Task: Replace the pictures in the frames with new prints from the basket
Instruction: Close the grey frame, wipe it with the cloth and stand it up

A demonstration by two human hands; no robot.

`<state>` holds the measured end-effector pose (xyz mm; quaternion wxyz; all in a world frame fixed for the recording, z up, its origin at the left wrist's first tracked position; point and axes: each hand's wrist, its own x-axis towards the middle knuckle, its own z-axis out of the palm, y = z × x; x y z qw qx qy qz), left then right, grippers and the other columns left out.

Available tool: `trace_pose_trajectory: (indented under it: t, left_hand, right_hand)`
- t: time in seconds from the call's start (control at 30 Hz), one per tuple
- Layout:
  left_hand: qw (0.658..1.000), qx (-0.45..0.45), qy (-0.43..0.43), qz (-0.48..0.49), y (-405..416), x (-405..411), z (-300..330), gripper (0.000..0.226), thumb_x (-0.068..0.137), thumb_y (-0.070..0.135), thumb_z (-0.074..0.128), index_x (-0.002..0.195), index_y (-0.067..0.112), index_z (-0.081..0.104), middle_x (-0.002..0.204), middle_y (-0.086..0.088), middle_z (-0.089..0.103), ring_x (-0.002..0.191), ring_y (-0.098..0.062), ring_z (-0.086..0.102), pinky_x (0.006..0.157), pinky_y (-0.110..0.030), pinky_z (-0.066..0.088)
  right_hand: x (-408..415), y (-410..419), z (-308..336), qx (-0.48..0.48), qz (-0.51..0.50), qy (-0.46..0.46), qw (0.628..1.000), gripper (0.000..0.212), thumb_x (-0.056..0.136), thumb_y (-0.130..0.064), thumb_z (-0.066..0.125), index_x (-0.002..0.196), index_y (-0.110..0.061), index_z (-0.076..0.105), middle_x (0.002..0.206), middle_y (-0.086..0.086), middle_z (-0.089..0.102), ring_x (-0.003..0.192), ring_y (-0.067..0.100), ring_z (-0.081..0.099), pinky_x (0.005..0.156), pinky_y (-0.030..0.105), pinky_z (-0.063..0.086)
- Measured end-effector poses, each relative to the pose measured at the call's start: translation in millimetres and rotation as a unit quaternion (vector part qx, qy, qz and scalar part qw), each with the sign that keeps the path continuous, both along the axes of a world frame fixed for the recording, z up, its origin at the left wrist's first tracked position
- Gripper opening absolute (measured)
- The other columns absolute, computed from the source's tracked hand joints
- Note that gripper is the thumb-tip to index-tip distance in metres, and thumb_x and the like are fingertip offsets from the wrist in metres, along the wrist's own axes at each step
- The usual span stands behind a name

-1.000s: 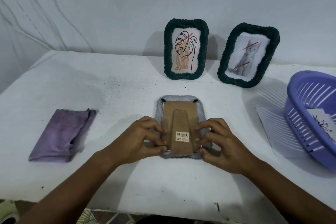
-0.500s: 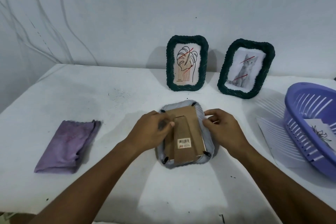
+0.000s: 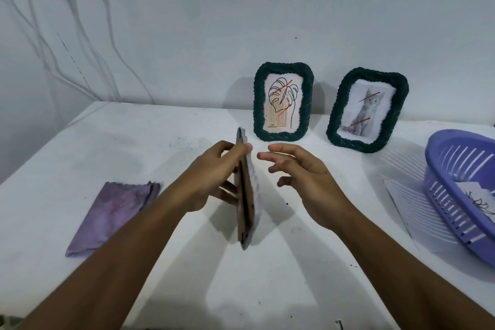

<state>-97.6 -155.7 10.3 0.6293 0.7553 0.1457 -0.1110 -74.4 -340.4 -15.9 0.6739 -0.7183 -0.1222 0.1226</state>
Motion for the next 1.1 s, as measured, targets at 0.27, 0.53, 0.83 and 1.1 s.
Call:
trace_pose_trajectory:
  t: [0.27, 0.53, 0.83, 1.1]
  left_hand:
    - [0.994, -0.090, -0.022, 0.062, 22, -4, -39, 0.021, 0.092, 0.030, 0.047, 0.085, 0.010, 0.050, 0.084, -0.007, 0.046, 0.081, -0.019, 0.046, 0.071, -0.036, 0.034]
    - [0.977, 0.173, -0.124, 0.006, 24, 0, -74, 0.036, 0.099, 0.031, 0.044, 0.069, 0.022, 0.063, 0.060, 0.012, 0.061, 0.059, -0.008, 0.051, 0.057, -0.023, 0.036]
    - [0.933, 0.327, -0.119, -0.090, 29, 15, -75, 0.042, 0.097, 0.031, 0.049, 0.057, 0.019, 0.055, 0.049, 0.004, 0.054, 0.042, -0.009, 0.048, 0.051, -0.024, 0.042]
    - [0.820, 0.562, -0.106, -0.021, 56, 11, -70, 0.021, 0.087, 0.025, 0.055, 0.101, 0.010, 0.059, 0.100, -0.010, 0.057, 0.098, -0.029, 0.053, 0.072, -0.035, 0.043]
  right_hand:
    - [9, -16, -50, -0.282, 0.010, -0.053, 0.958, 0.042, 0.090, -0.039, 0.058, 0.131, -0.033, 0.048, 0.127, -0.007, 0.054, 0.112, 0.010, 0.052, 0.098, 0.029, 0.044]
    - [21, -30, -61, -0.318, -0.034, -0.113, 0.941, 0.039, 0.093, -0.019, 0.057, 0.130, -0.028, 0.052, 0.127, -0.001, 0.056, 0.110, 0.010, 0.049, 0.095, 0.024, 0.040]
    - [25, -28, -67, -0.312, -0.077, -0.146, 0.936, 0.034, 0.093, -0.021, 0.057, 0.127, -0.020, 0.056, 0.126, 0.000, 0.057, 0.106, 0.009, 0.046, 0.100, 0.032, 0.042]
    - [27, -29, -75, -0.330, -0.076, -0.180, 0.924, 0.032, 0.093, -0.024, 0.055, 0.125, -0.020, 0.056, 0.124, -0.003, 0.057, 0.105, 0.006, 0.042, 0.091, 0.021, 0.033]
